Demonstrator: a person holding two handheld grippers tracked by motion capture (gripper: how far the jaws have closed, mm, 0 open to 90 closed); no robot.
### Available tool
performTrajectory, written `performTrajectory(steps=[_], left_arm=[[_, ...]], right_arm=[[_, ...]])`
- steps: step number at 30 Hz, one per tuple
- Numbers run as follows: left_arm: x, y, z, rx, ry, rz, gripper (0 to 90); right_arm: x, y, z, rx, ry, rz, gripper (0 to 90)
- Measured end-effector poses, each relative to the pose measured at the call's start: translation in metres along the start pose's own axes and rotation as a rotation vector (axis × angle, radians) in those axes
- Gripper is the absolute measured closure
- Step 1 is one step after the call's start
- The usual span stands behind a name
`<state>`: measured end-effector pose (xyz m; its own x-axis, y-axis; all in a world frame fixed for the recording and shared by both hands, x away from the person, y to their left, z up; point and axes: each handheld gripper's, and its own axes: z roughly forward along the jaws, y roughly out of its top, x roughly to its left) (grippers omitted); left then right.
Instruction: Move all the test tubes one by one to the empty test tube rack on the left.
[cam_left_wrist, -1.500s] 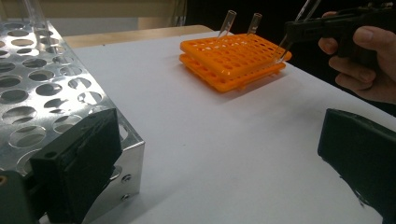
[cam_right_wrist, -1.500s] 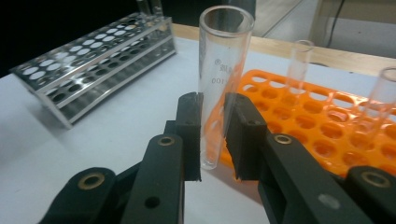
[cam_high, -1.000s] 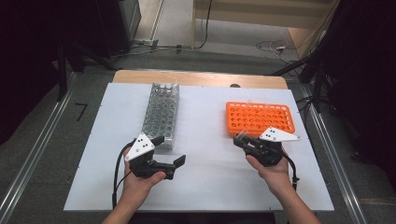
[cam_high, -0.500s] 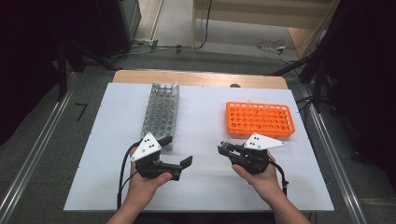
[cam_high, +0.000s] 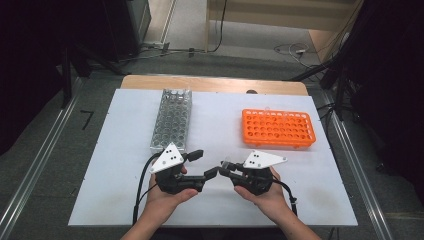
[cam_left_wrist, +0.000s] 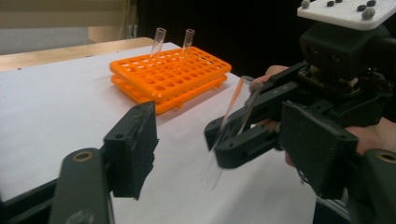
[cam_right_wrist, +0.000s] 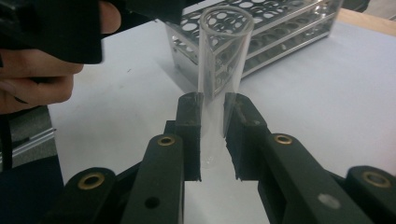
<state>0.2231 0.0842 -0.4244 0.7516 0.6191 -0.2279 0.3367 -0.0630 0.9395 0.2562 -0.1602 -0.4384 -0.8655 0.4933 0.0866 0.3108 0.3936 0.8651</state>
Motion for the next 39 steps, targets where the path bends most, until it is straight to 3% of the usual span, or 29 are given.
performTrajectory(steps=[8,16,35,39], left_arm=[[-0.009,0.0,0.01,0.031,-0.032,0.02,51.0],[-0.011,-0.002,0.013,0.046,-0.048,0.024,64.4],[-0.007,-0.003,0.011,0.038,-0.013,0.044,75.6],[-0.007,-0.002,0.011,0.033,-0.013,0.051,75.8]], right_arm=[[0.014,0.002,0.011,0.024,0.033,-0.019,73.9],[0.02,0.004,0.012,0.033,0.056,-0.029,73.9],[0.02,0.004,0.013,0.048,0.077,-0.028,72.5],[0.019,0.004,0.014,0.052,0.09,-0.029,68.2]])
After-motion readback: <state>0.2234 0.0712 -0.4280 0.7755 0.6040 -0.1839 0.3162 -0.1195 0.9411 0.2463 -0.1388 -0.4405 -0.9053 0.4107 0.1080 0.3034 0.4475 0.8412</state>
